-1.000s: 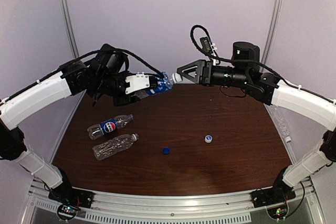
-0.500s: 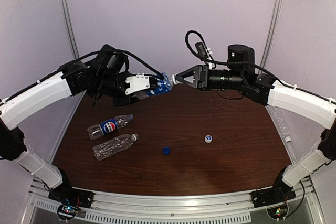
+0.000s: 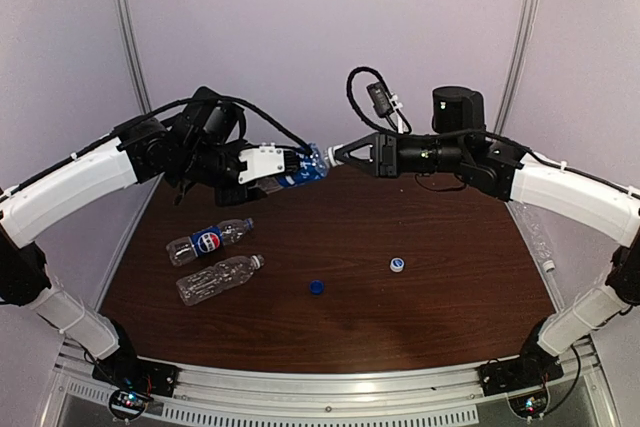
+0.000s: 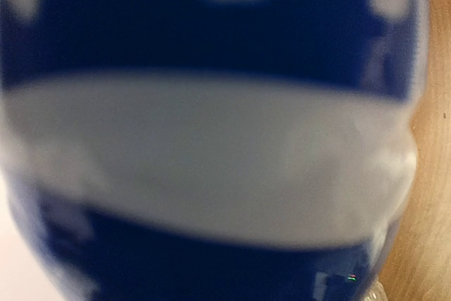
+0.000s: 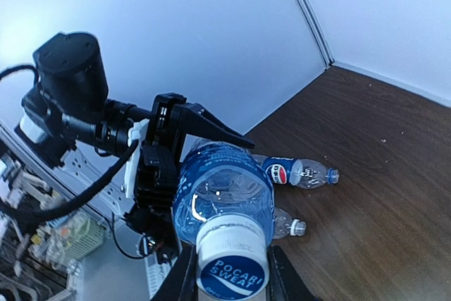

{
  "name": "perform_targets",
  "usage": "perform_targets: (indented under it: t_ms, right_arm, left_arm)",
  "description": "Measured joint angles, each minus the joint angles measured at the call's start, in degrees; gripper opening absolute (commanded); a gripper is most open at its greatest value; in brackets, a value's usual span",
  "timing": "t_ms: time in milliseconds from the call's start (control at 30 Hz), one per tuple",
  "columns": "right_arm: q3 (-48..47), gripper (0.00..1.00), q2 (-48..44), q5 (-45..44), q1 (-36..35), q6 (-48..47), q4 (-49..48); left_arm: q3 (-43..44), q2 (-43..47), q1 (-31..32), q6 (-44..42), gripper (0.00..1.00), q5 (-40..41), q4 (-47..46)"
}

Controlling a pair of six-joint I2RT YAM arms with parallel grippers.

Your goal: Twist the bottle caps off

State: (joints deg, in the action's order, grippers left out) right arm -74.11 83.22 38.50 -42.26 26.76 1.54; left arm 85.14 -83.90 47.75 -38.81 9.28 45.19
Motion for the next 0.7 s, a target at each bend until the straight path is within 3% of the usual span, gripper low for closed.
perform_targets:
  t_ms: [400, 533, 700]
  right_arm:
    - [3.74, 0.0, -11.37, -5.79, -6.4, -53.33, 12.24]
    - [4.26, 0.0, -12.79, -8.52, -7.58, -65.99, 13.25]
    - [4.33, 0.0, -13.68, -10.45, -8.2, -74.86, 13.86]
  left_arm:
    - [0.02, 0.09, 1.46, -1.53, 0.39, -13.35, 3.08]
    - [0.02, 0.09, 1.55, -2.05, 0.39, -14.69, 3.21]
    - [0.02, 0.0, 1.73, -1.95, 0.39, -15.5, 3.17]
